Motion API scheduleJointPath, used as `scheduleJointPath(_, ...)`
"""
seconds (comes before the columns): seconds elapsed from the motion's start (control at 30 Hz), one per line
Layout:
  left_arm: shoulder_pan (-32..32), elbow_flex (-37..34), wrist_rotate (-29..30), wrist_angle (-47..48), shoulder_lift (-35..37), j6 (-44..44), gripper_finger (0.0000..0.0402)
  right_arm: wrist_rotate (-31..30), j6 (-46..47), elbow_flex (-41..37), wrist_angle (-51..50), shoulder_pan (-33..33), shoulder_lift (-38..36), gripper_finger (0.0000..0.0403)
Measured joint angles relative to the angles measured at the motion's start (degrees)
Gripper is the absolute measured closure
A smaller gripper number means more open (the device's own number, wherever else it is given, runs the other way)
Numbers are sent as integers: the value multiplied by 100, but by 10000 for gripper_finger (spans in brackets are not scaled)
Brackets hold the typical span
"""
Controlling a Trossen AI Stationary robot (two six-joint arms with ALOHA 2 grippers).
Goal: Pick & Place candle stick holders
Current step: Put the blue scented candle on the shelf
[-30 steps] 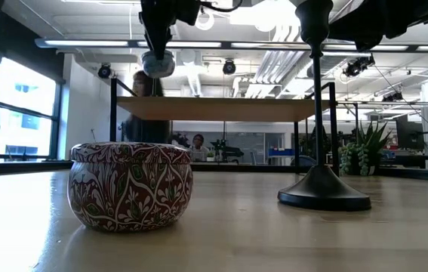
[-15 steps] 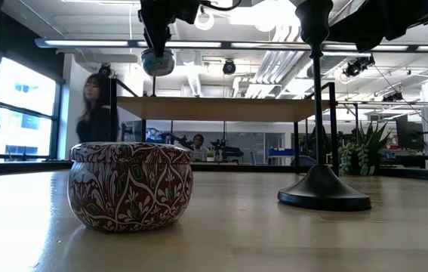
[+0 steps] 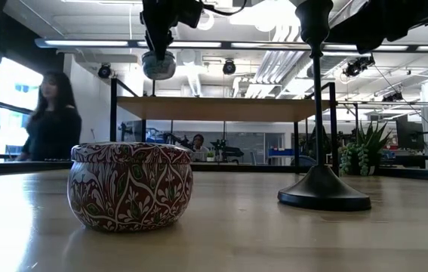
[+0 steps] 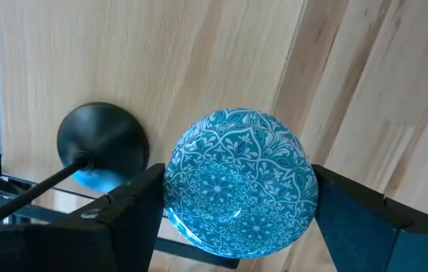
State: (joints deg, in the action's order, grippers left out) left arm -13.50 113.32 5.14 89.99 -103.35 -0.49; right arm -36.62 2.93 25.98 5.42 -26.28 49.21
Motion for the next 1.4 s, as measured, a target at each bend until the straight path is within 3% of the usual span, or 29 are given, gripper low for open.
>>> scheduleJointPath(1.1,2,11,-17,6,-431,66,112,212,5,0,-49,-2,2,391)
scheduleJointPath(1.4,0,-351,11,-52,-431,131,112,262,7,0,-51,0,2,391)
